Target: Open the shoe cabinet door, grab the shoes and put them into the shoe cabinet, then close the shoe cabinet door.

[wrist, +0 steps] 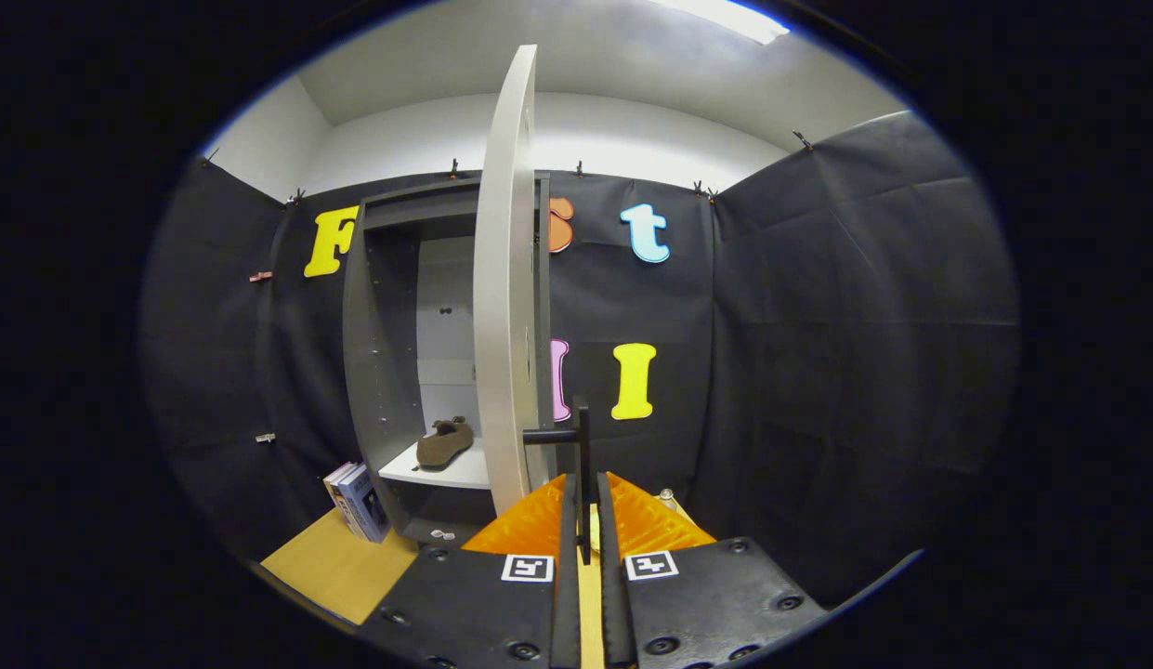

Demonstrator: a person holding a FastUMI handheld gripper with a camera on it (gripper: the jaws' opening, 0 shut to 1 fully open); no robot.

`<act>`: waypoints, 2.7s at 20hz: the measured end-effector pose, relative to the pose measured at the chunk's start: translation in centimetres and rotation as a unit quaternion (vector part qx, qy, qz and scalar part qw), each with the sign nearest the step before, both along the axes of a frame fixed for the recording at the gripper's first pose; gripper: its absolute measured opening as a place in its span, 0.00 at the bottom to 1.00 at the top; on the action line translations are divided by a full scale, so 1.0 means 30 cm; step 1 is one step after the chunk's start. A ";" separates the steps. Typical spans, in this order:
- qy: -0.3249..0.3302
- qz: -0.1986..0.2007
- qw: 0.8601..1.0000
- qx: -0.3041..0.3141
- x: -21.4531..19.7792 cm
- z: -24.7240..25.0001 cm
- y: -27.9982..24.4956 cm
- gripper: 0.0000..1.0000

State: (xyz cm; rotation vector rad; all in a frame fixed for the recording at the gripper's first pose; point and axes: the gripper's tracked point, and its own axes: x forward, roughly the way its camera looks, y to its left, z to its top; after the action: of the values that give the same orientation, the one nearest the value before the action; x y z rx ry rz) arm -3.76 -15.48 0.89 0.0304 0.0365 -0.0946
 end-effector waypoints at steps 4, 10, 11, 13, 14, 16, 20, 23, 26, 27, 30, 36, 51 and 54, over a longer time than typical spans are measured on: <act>0.000 0.045 0.999 -0.001 -0.083 -0.001 0.079 0.23; 0.043 0.163 0.984 0.051 -0.137 -0.176 0.354 0.96; 0.068 0.182 0.980 0.051 -0.141 -0.250 0.429 0.99; 0.105 0.194 0.975 0.035 -0.105 -0.403 0.515 1.00; 0.128 0.203 0.970 0.031 -0.087 -0.490 0.567 0.99; 0.184 0.210 0.960 0.028 -0.051 -0.691 0.661 0.98; 0.280 0.215 0.934 0.058 -0.011 -1.032 0.810 0.99; 0.330 0.209 0.919 0.046 0.027 -1.258 0.871 0.99; 0.367 0.192 0.908 0.056 0.069 -1.435 0.897 0.99; 0.380 0.189 0.904 0.060 0.081 -1.488 0.907 0.98; 0.407 0.161 0.897 0.057 0.136 -1.646 0.893 0.97; 0.364 0.086 0.925 0.067 0.317 -1.779 0.840 0.79; 0.272 0.067 0.958 0.060 0.442 -1.279 0.763 0.12; 0.271 0.067 0.958 0.067 0.468 -1.062 0.747 0.12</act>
State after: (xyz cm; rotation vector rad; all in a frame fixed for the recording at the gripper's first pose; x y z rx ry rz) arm 10.27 6.92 -30.98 0.1366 0.5929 0.0380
